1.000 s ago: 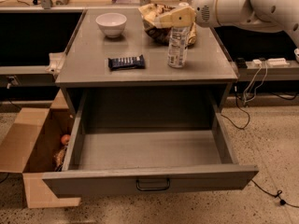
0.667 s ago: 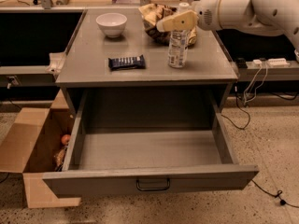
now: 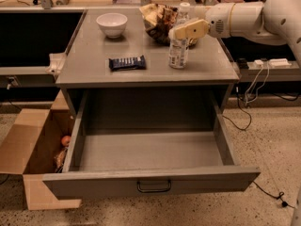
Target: Place blue plastic bottle into top drawer
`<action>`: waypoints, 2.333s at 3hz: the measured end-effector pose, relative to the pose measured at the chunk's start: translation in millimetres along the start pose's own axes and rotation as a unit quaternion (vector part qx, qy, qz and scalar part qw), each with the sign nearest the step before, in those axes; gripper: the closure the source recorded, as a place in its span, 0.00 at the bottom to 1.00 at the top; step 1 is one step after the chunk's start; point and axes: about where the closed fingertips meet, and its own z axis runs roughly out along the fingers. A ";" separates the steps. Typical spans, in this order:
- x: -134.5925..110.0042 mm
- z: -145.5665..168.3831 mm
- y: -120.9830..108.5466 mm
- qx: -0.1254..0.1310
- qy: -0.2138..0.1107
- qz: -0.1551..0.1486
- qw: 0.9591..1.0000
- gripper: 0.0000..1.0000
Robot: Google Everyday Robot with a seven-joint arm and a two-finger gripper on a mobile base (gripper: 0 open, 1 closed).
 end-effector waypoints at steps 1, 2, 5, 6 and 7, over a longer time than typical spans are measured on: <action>5.7 5.1 -0.8 -0.018 -0.003 -0.010 1.000 0.00; 12.8 15.0 -1.5 -0.029 -0.006 -0.017 0.999 0.22; -26.7 -13.2 36.4 -0.030 -0.066 -0.042 0.996 0.92; -43.8 -42.9 88.9 -0.033 -0.083 -0.051 0.995 1.00; -44.3 -42.6 89.0 -0.034 -0.083 -0.052 0.995 1.00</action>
Offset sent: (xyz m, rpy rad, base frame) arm 0.0127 0.0076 -0.0221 -0.0129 -0.0324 0.0759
